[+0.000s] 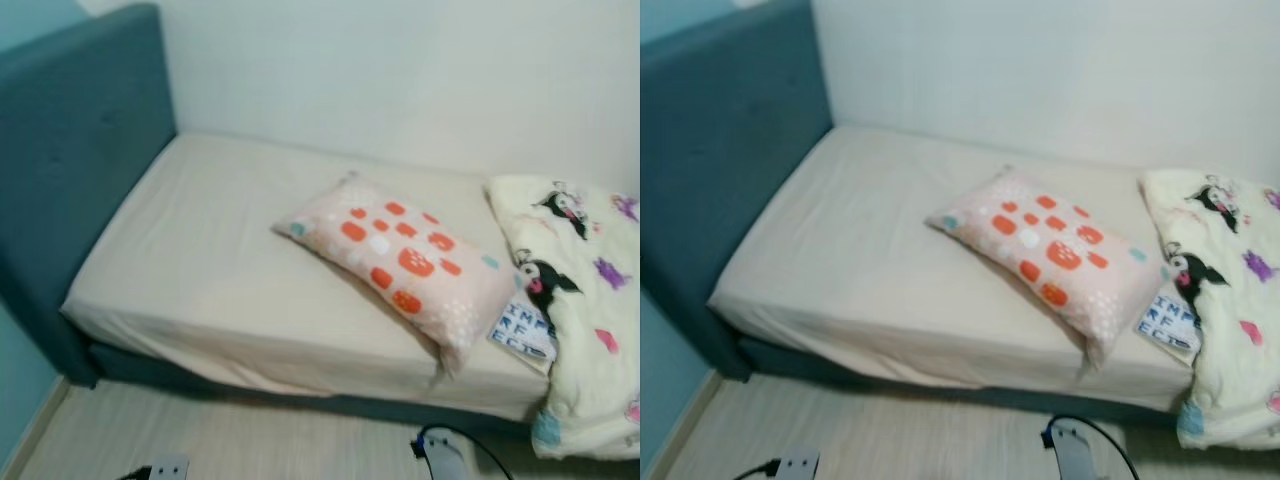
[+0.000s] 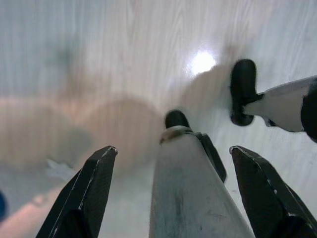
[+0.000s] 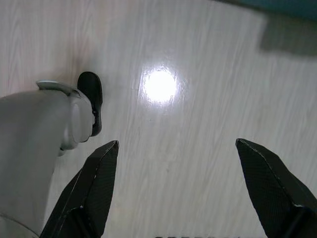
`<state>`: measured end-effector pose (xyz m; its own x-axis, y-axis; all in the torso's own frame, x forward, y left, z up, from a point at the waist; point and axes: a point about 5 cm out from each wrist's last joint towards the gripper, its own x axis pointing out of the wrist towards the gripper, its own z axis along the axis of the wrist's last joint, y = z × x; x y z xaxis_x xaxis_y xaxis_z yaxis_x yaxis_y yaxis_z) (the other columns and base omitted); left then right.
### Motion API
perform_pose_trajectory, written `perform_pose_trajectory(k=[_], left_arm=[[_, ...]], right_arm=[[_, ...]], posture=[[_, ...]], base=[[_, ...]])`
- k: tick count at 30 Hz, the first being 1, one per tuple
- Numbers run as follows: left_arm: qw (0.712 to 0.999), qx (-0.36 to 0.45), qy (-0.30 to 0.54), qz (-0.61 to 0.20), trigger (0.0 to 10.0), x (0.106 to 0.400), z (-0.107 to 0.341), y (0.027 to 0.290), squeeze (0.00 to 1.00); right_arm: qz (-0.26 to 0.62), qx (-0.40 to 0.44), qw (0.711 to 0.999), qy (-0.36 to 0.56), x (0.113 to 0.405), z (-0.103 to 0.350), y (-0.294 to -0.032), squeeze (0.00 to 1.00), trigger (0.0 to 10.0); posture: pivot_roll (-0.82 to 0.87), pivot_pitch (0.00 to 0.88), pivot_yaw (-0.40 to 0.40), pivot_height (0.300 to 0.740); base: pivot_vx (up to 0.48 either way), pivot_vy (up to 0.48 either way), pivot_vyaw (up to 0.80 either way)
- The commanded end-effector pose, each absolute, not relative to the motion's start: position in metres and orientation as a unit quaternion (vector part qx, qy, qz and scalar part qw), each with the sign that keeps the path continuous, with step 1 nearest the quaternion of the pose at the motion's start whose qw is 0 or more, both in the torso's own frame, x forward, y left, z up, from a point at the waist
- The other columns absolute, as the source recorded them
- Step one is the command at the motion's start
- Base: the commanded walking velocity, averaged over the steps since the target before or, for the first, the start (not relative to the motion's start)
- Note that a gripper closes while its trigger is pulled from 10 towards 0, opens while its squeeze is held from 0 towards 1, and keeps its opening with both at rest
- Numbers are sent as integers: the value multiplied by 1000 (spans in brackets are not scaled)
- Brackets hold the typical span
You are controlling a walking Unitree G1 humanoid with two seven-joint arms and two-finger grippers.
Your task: Clean up the room
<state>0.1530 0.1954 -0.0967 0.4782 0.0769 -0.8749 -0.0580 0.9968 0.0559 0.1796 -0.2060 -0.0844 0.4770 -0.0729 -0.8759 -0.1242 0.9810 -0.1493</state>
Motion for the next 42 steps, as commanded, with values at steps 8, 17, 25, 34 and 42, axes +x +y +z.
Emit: perform_pose_trajectory(k=[8,17,25,34,42], left_arm=[[857,-3,514,31,10000,149,-99,192,0],[858,-14,511,49,10000,149,-99,193,0],[867,-54,489,79,10000,150,-98,192,0],[879,-111,452,105,10000,153,-95,191,0],[900,-155,387,125,10000,195,-74,203,0]], right_arm=[[16,-110,851,514,178,-84,-211,0,10000],[14,-104,858,503,181,-83,-209,0,10000],[16,-96,861,499,183,-82,-208,0,10000],[17,-92,862,497,183,-82,-208,0,10000],[20,-88,864,495,184,-82,-207,0,10000]], posture=[[-131,66,-89,728],[-131,62,-87,728],[-129,61,-88,728],[-128,61,-87,728],[-128,63,-88,728]], base=[[0,0,-775],[0,-143,-517],[0,-480,0],[0,-480,0],[0,-480,0]])
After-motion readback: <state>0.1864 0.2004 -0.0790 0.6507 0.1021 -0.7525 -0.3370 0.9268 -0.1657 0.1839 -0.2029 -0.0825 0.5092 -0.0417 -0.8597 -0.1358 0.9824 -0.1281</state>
